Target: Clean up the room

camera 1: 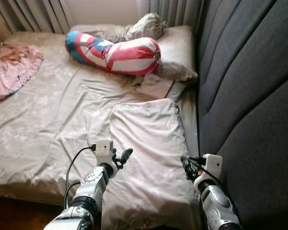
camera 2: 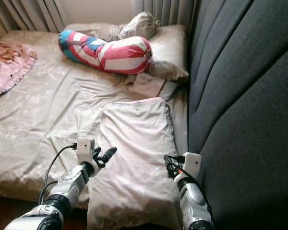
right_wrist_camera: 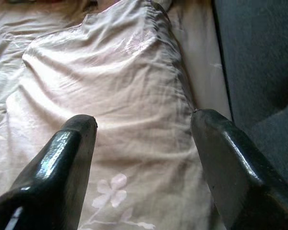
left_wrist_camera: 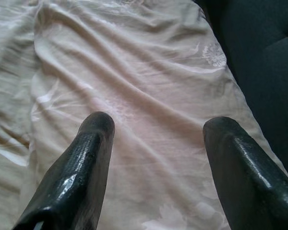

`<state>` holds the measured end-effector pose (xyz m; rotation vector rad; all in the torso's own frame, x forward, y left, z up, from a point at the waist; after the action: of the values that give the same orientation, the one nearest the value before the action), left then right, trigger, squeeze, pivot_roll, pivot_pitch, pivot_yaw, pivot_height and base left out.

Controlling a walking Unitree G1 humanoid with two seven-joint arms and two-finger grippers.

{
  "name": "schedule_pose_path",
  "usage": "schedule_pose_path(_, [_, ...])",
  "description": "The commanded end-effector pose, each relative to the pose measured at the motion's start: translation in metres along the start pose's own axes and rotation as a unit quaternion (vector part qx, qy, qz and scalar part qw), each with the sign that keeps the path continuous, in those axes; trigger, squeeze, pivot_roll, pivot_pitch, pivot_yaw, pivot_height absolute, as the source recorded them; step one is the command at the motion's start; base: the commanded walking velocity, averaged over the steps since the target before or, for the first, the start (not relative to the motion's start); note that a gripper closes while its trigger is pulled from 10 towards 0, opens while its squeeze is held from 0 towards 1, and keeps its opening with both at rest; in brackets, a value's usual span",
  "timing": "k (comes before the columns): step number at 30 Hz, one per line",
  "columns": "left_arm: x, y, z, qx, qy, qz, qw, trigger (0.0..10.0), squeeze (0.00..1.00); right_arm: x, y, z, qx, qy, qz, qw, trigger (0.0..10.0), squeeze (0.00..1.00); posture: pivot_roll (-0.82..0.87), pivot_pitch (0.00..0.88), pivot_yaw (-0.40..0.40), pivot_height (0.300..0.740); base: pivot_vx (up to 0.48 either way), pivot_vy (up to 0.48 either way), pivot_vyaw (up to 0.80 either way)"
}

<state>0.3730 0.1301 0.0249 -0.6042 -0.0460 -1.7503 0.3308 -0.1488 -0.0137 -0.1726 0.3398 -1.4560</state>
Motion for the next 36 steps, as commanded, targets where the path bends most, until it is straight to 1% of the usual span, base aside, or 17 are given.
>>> schedule_pose_path(1, [0.002, 0.000, -0.001, 0.000, 0.006, -0.002, 1.000, 10.0, 0.00, 0.006, -0.003, -0.003, -0.002, -0.007, -0.005, 1.000, 10.0, 0.00, -0.11, 0.107, -0.036, 0.740, 0.000, 0.000, 0.00])
schedule_pose_path(8, [0.002, 0.000, -0.001, 0.003, 0.010, 0.000, 1.000, 10.0, 0.00, 0.004, -0.004, -0.003, -0.002, -0.009, 0.001, 1.000, 10.0, 0.00, -0.11, 0.105, -0.036, 0.740, 0.000, 0.000, 0.00])
schedule_pose_path(12, [0.002, -0.001, -0.002, 0.002, 0.015, 0.001, 1.000, 10.0, 0.00, 0.003, -0.004, -0.004, -0.001, -0.009, 0.003, 1.000, 10.0, 0.00, -0.11, 0.105, -0.035, 0.740, 0.000, 0.278, 0.00])
schedule_pose_path(13, [0.002, -0.001, -0.002, 0.001, 0.020, 0.002, 1.000, 10.0, 0.00, 0.002, -0.004, -0.004, 0.000, -0.010, 0.003, 1.000, 10.0, 0.00, -0.11, 0.105, -0.034, 0.740, 0.000, 0.281, 0.00])
schedule_pose_path(15, [0.001, -0.001, -0.003, -0.001, 0.045, 0.007, 0.999, 10.0, 0.00, 0.002, -0.005, -0.004, 0.000, -0.011, 0.003, 1.000, 10.0, 0.00, -0.11, 0.105, -0.034, 0.740, 0.000, 0.277, 0.00])
schedule_pose_path(16, [-0.002, -0.002, -0.004, -0.007, 0.113, 0.022, 0.993, 10.0, 0.00, 0.002, -0.005, -0.003, 0.001, -0.019, 0.004, 1.000, 10.0, 0.00, -0.11, 0.103, -0.034, 0.740, 0.000, 0.277, 0.00])
schedule_pose_path(17, [-0.005, -0.003, -0.005, -0.013, 0.213, 0.038, 0.976, 10.0, 0.00, 0.001, -0.005, -0.003, 0.002, -0.026, 0.005, 1.000, 10.0, 0.00, -0.11, 0.103, -0.034, 0.740, 0.000, 0.379, 0.00])
schedule_pose_path(18, [-0.007, -0.004, -0.006, -0.014, 0.284, 0.049, 0.958, 10.0, 0.00, 0.001, -0.005, -0.002, 0.003, -0.033, 0.005, 0.999, 10.0, 0.00, -0.11, 0.100, -0.031, 0.740, 0.000, 0.375, 0.00])
schedule_pose_path(19, [-0.009, -0.007, -0.005, -0.002, 0.303, 0.065, 0.951, 10.0, 0.00, 0.001, -0.005, -0.002, 0.004, -0.038, 0.006, 0.999, 10.0, 0.00, -0.11, 0.100, -0.031, 0.740, 0.000, 0.337, 0.00])
schedule_pose_path(20, [-0.009, -0.007, -0.005, -0.002, 0.303, 0.065, 0.951, 10.0, 0.00, 0.001, -0.005, -0.002, 0.004, -0.038, 0.006, 0.999, 10.0, 0.00, -0.11, 0.100, -0.031, 0.740, 0.000, 0.337, 0.00])
schedule_pose_path(21, [-0.009, -0.008, -0.005, 0.014, 0.260, 0.076, 0.962, 10.0, 0.00, 0.000, -0.005, -0.002, 0.003, -0.040, 0.007, 0.999, 10.0, 0.00, -0.11, 0.099, -0.030, 0.740, 0.000, 0.326, 0.00])
schedule_pose_path(22, [-0.009, -0.008, -0.005, 0.014, 0.260, 0.076, 0.962, 10.0, 0.00, 0.000, -0.005, -0.002, 0.003, -0.040, 0.007, 0.999, 10.0, 0.00, -0.11, 0.099, -0.030, 0.740, 0.000, 0.326, 0.00])
schedule_pose_path(24, [-0.010, -0.012, -0.002, 0.040, 0.221, 0.081, 0.971, 10.0, 0.00, 0.000, -0.005, -0.002, 0.003, -0.046, 0.009, 0.999, 10.0, 0.00, -0.11, 0.096, -0.028, 0.740, 0.000, 0.321, 0.00])
schedule_pose_path(27, [-0.014, -0.014, 0.001, 0.056, 0.187, 0.092, 0.976, 10.0, 0.00, 0.000, -0.005, -0.003, 0.002, -0.046, 0.009, 0.999, 10.0, 0.00, -0.11, 0.094, -0.027, 0.740, 0.000, 0.104, 0.00])
schedule_pose_path(31, [-0.014, -0.016, 0.000, 0.064, 0.186, 0.102, 0.975, 10.0, 0.00, -0.001, -0.004, -0.003, 0.001, -0.048, 0.008, 0.999, 10.0, 0.00, -0.10, 0.087, -0.023, 0.740, 0.000, 0.000, 0.00])
schedule_pose_path(34, [-0.015, -0.016, 0.000, 0.066, 0.172, 0.105, 0.977, 10.0, 0.00, -0.002, -0.004, -0.003, 0.002, -0.049, 0.010, 0.999, 10.0, 0.00, -0.10, 0.083, -0.023, 0.740, 0.000, 0.421, 0.00])
schedule_pose_path(36, [-0.015, -0.016, 0.001, 0.068, 0.170, 0.105, 0.977, 10.0, 0.00, -0.002, -0.004, -0.003, 0.002, -0.050, 0.011, 0.999, 10.0, 0.00, -0.10, 0.080, -0.022, 0.740, 0.000, 0.480, 0.00])
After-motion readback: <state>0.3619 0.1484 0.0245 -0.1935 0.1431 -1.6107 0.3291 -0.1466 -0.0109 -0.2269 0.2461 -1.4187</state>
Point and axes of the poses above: a point about 5 cm out from each wrist's last joint towards the gripper, its own y axis pointing out of the wrist towards the gripper, its own z axis along the axis of the wrist's last joint, x = y × z, the point moved 5 cm from there along y, pointing out of the wrist towards the gripper, and after that the axes turned 11 degrees about -y, right-handed, at the moved point
